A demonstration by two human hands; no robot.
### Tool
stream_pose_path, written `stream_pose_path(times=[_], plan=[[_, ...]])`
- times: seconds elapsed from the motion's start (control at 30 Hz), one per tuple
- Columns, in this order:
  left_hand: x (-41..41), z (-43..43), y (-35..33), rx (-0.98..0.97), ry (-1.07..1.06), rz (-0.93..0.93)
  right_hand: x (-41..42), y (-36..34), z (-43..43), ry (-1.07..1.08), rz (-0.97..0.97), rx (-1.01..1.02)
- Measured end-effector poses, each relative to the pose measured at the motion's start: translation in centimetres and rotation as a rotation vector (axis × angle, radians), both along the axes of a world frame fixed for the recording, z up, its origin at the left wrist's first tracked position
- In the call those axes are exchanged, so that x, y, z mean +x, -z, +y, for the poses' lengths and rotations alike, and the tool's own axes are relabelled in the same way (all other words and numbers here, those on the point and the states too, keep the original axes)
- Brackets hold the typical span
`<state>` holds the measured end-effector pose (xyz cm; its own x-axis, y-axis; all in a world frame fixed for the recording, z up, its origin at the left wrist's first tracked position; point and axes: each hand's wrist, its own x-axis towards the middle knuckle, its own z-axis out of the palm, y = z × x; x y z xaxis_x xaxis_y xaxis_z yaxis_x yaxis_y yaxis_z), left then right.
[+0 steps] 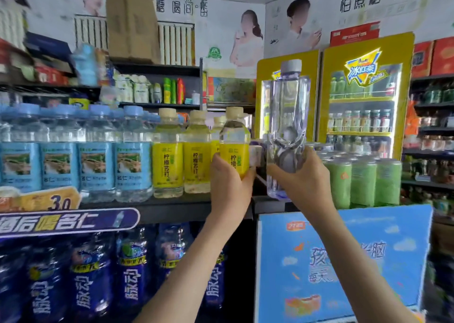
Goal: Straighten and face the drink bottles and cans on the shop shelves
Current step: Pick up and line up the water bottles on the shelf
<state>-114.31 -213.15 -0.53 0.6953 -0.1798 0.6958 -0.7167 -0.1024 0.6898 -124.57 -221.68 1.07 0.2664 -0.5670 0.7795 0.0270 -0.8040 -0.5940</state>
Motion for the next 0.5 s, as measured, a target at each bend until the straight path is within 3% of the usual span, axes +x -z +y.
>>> stream_pose_path(times=[0.33, 0.5], plan=[[-0.3, -1.9, -0.9, 0.201, -0.116, 0.091, -2.8, 0.5, -1.0, -0.184, 0.02, 0.005], [-2.3, 0.0, -0.7, 0.335, -0.255, -0.051, -3.0, 1.2, 0.8, -0.297, 0.022, 0.022]])
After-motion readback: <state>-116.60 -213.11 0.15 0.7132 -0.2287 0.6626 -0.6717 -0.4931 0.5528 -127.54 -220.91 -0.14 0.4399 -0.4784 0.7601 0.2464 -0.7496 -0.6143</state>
